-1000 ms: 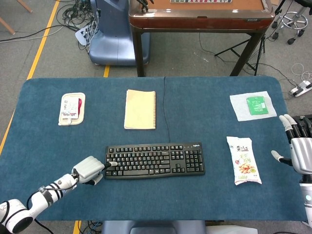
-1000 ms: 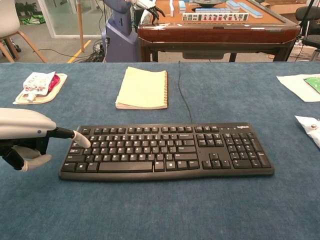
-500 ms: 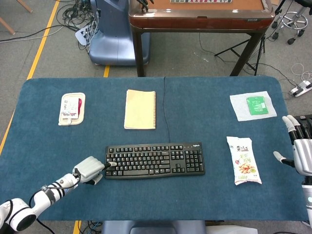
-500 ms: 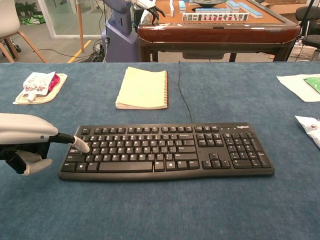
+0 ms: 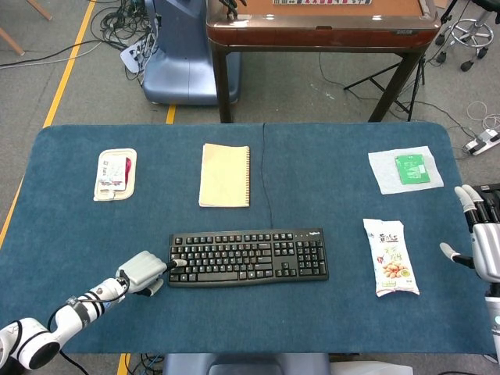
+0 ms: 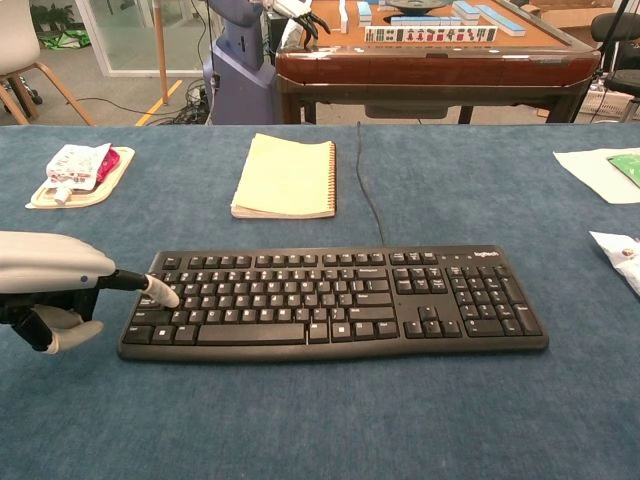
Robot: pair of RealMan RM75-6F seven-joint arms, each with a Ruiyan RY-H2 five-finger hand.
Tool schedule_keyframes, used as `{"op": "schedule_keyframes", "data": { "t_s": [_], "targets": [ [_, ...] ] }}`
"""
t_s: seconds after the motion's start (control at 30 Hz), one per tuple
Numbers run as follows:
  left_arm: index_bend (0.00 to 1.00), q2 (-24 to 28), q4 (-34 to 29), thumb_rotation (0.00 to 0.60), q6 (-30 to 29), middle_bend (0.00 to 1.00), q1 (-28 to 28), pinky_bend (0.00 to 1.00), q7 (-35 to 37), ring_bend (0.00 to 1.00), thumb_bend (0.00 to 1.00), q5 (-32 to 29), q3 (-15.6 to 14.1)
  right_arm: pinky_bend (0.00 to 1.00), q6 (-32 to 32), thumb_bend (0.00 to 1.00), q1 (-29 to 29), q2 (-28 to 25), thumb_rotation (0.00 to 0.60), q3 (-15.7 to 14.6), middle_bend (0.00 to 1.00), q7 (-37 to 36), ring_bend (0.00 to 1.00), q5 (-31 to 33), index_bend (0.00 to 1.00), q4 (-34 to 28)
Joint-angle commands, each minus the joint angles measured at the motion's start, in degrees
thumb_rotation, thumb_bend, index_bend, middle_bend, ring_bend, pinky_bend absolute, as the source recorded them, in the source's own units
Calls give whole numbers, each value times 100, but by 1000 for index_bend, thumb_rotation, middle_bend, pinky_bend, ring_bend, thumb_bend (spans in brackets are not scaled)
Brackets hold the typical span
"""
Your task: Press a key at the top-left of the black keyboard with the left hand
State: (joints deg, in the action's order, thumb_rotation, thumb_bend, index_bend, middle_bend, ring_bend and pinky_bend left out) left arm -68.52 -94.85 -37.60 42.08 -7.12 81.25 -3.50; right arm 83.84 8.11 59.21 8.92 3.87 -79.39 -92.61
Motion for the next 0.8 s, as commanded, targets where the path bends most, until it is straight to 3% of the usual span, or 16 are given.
{"op": "schedule_keyframes", "data": {
  "t_s": [0.03,0.23,0.37,0.53,0.57,0.7,0.77,0.8],
  "targets": [
    [144,104,-142,600,-168,1000,-42,1000,71,1000,586,56,24,37,9,23,-12,-2,600,-2,77,-8,97,4,9,7],
    [140,392,-388,600,-720,999,-209,1000,388,975,585,341,87,37,-2,23,-28,1,600,-9,77,-35,98,19,9,21],
    [122,461,-340,600,-1405,907,-493,966,716,847,584,560,141,37,-63,24,-16,-10,600,-30,77,-43,97,12,9,15],
    [86,383,-5,600,-2423,642,-1031,805,1097,642,539,477,286,37,-144,23,3,-27,600,-63,77,-86,97,-14,9,-4],
    [85,359,58,600,-2574,630,-1123,796,1130,634,530,422,318,37,-165,24,10,-33,600,-72,77,-111,97,-29,9,-8],
    [65,284,272,592,-3158,369,-1534,559,1094,399,310,155,415,37,-280,23,51,-83,600,-136,60,-234,95,-143,2,-14],
    [64,258,337,542,-3416,289,-1715,468,1039,312,270,76,440,37,-361,23,76,-122,600,-179,45,-326,79,-209,0,-24],
    [63,238,376,466,-3591,235,-1838,399,990,257,254,33,454,37,-400,23,95,-144,600,-203,39,-388,73,-265,0,-19]
  ]
}}
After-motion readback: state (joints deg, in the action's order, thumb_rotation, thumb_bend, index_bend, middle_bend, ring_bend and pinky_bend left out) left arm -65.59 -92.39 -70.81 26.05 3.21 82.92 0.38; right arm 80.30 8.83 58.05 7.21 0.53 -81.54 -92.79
